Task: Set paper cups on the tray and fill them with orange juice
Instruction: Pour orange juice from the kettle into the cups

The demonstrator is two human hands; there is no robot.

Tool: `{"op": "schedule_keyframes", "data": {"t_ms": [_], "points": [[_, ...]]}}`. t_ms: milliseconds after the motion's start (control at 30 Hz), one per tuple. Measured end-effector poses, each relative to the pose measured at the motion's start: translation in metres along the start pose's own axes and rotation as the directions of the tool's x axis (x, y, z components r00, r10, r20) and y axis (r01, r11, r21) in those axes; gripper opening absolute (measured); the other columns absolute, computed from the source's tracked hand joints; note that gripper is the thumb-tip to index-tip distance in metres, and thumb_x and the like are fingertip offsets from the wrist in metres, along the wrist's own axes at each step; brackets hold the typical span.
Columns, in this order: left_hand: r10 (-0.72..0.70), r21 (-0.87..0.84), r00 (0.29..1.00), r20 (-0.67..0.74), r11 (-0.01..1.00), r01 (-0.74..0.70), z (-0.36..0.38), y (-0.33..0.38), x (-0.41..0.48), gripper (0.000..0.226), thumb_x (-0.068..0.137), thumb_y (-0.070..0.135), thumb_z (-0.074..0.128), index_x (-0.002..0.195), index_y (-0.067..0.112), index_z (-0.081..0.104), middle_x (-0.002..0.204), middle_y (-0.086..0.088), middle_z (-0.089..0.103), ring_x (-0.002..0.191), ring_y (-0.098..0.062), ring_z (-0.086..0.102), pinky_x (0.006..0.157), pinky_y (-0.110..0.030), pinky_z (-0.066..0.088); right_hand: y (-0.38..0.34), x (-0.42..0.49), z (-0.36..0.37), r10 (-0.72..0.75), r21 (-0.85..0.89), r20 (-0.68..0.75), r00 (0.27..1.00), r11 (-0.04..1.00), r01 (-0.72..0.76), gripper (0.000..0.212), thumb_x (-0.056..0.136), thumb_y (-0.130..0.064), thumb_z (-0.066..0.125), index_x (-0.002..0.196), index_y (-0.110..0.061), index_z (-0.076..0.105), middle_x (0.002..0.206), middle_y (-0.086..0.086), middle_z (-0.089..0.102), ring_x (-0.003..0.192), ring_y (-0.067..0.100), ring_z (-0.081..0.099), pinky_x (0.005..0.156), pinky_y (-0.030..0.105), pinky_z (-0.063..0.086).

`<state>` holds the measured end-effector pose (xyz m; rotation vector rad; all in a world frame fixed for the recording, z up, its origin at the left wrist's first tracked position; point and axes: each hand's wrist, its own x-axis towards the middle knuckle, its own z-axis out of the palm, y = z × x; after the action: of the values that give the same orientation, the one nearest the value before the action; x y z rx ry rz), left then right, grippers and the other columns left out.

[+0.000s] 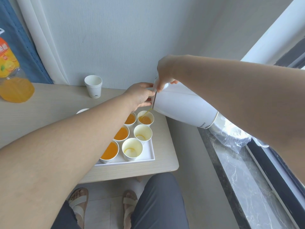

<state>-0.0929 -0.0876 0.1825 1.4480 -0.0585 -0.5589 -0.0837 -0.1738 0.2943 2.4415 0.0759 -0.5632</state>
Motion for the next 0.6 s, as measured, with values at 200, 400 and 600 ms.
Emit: {"op": "schedule_keyframes", "data": {"t_ms": [200, 400, 600], "points": [[-0.003, -0.003, 1.000, 0.000, 1.000, 0.003, -0.0002, -0.0021, -0.0003, 0.031, 0.092, 0.004, 0.059, 0.121, 0.017, 0.057, 0.116, -0.007, 0.063, 0.107, -0.024, 0.061, 0.081, -0.031, 0.052, -0.0027, -0.0008, 0.0014, -0.009, -0.009, 0.009, 1.000, 1.000, 0.009, 0.047, 0.090, -0.050, 0.054, 0.061, -0.015, 0.041, 0.053, -0.001, 0.052, 0.056, 0.013, 0.041, 0.053, 0.024, 0.027], [-0.005, -0.010, 1.000, 0.002, 1.000, 0.005, -0.0004, -0.0035, -0.0001, 0.033, 0.092, 0.004, 0.059, 0.123, 0.016, 0.057, 0.114, -0.007, 0.062, 0.107, -0.023, 0.061, 0.081, -0.030, 0.052, -0.0063, -0.0033, 0.0011, -0.012, -0.050, -0.005, 1.000, 0.999, 0.012, 0.048, 0.091, -0.050, 0.053, 0.060, -0.016, 0.038, 0.063, -0.001, 0.044, 0.055, 0.014, 0.037, 0.052, 0.024, 0.026], [-0.011, -0.021, 1.000, 0.017, 1.000, 0.012, -0.0005, -0.0056, 0.0006, 0.030, 0.092, 0.005, 0.059, 0.119, 0.019, 0.057, 0.113, -0.006, 0.064, 0.103, -0.022, 0.062, 0.077, -0.027, 0.053, -0.0079, -0.0047, 0.0013, -0.001, -0.058, -0.007, 1.000, 0.998, 0.000, 0.048, 0.090, -0.050, 0.054, 0.060, -0.015, 0.039, 0.064, 0.000, 0.044, 0.055, 0.015, 0.037, 0.052, 0.025, 0.027]]}}
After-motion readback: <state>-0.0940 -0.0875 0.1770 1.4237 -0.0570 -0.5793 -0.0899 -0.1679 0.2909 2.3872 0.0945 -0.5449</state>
